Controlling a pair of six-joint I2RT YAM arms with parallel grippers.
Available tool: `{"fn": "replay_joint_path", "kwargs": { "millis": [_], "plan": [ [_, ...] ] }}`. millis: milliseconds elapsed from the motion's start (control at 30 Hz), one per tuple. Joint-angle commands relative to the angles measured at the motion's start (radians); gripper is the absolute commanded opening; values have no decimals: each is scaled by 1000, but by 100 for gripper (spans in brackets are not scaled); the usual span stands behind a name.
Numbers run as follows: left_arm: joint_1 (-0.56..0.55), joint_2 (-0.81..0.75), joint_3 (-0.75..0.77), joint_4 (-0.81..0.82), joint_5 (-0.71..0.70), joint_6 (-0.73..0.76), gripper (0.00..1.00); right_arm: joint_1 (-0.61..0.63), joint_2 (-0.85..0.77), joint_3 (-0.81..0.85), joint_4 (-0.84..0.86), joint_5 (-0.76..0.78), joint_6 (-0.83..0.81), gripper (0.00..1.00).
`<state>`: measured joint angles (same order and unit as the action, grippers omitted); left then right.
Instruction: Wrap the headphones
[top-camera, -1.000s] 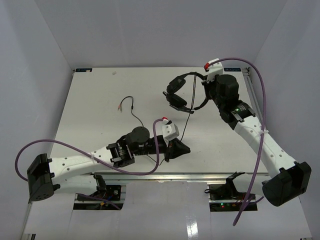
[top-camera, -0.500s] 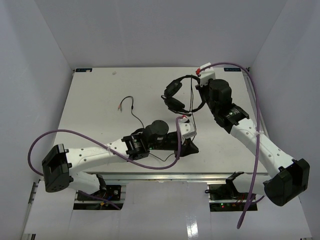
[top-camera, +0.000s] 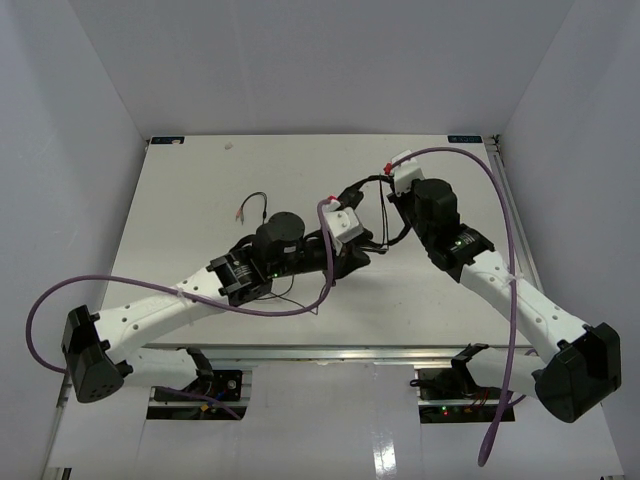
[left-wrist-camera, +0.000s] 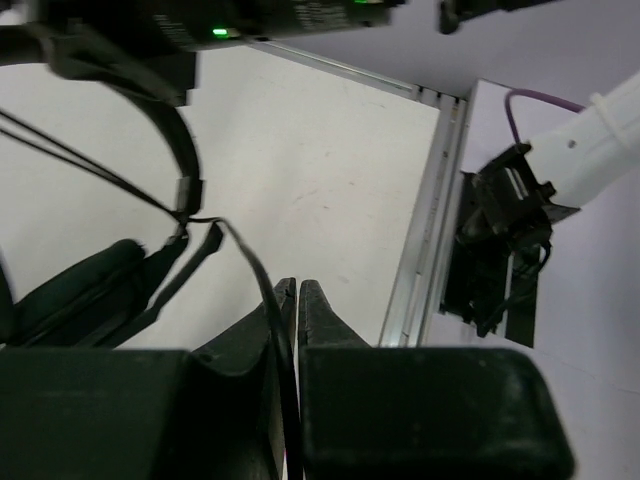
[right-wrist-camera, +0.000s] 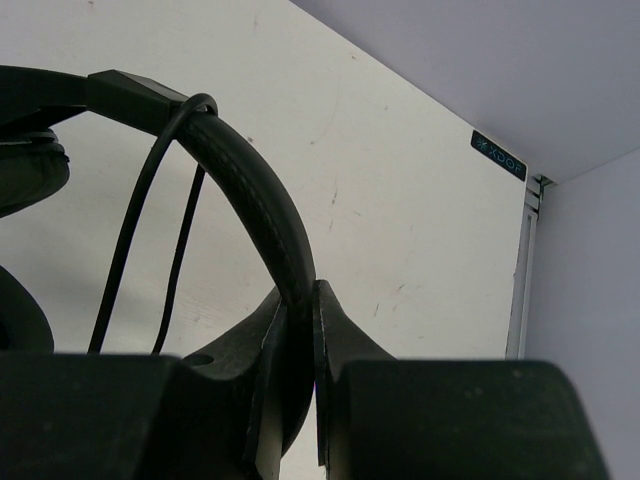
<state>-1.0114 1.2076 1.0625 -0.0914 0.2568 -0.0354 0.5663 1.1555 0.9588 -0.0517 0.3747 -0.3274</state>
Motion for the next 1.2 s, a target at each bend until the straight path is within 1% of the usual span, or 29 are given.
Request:
{"fn": "replay_joint_path", "kwargs": {
  "millis": [0, 100, 300, 400, 500, 667, 867, 1167],
  "plan": [
    [51, -44, 41, -45, 3, 32, 16, 4, -62, 25, 70, -93, -25, 8],
    [65, -15, 53, -46, 15, 66, 16, 6, -73, 13, 53, -151, -41, 8],
    [81, 38, 96, -39, 42, 88, 16, 21, -84, -3, 53, -179, -64, 8],
    [96, 64, 134, -53, 29, 105, 16, 26, -95, -10, 18, -223, -74, 8],
    [123, 75, 152, -58, 22, 118, 16, 26, -108, -20, 12, -250, -79, 8],
    [201, 76, 168, -67, 16, 142, 15, 26, -147, -66, 8, -273, -97, 8],
    [283, 61, 161, -84, 17, 162, 15, 26, -170, -58, -23, -326, -108, 8],
    [322, 108, 208, -81, 47, 202, 15, 31, -166, -47, -69, -442, -133, 8]
  ]
}}
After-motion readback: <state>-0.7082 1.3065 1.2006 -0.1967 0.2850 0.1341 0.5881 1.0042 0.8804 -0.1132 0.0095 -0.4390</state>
